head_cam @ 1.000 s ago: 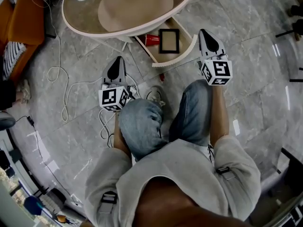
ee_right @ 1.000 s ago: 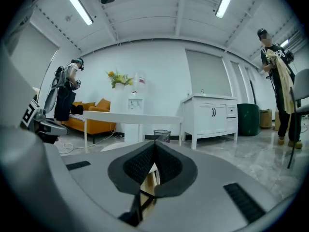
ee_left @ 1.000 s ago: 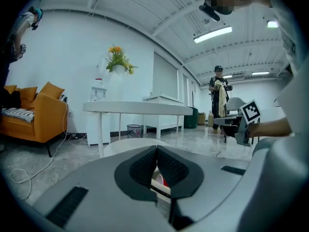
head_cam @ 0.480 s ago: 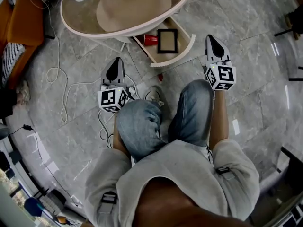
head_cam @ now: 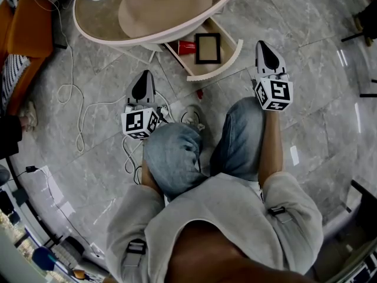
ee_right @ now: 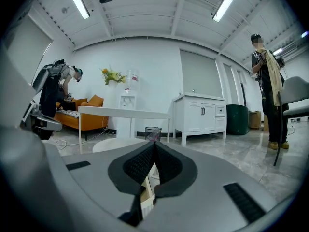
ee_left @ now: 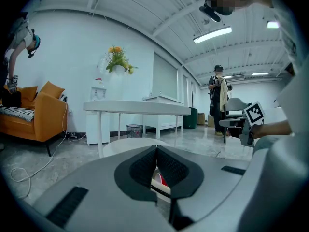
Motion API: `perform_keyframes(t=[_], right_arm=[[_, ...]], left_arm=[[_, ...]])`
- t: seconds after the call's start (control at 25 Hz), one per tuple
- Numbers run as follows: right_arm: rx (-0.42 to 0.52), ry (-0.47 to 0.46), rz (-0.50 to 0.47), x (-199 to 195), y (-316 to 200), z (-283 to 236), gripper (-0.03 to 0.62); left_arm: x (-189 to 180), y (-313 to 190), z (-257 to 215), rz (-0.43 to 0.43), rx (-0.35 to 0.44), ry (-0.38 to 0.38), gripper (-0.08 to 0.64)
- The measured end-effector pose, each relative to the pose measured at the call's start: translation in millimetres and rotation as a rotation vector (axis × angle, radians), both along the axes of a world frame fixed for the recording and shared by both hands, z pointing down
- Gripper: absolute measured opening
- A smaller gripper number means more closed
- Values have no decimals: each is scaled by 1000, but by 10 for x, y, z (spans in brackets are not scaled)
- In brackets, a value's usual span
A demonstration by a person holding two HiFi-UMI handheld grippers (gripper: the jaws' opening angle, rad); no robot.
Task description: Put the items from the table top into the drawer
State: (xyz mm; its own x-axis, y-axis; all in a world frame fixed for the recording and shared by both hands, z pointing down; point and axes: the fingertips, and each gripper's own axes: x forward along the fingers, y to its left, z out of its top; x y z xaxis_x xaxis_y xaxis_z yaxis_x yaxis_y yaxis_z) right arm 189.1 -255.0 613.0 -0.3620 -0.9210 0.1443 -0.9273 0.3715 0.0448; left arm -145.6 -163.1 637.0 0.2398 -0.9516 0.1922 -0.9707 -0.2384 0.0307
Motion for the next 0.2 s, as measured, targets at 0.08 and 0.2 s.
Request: perform_keyframes(t=[0.08, 0.2], right_arm=[[1, 0, -1, -5, 11, -8, 23], [2, 0, -4, -14, 34, -16, 23]], left_arm=[[8, 10, -22, -4, 7, 13, 15], [8, 42, -15, -6, 5, 14, 15]])
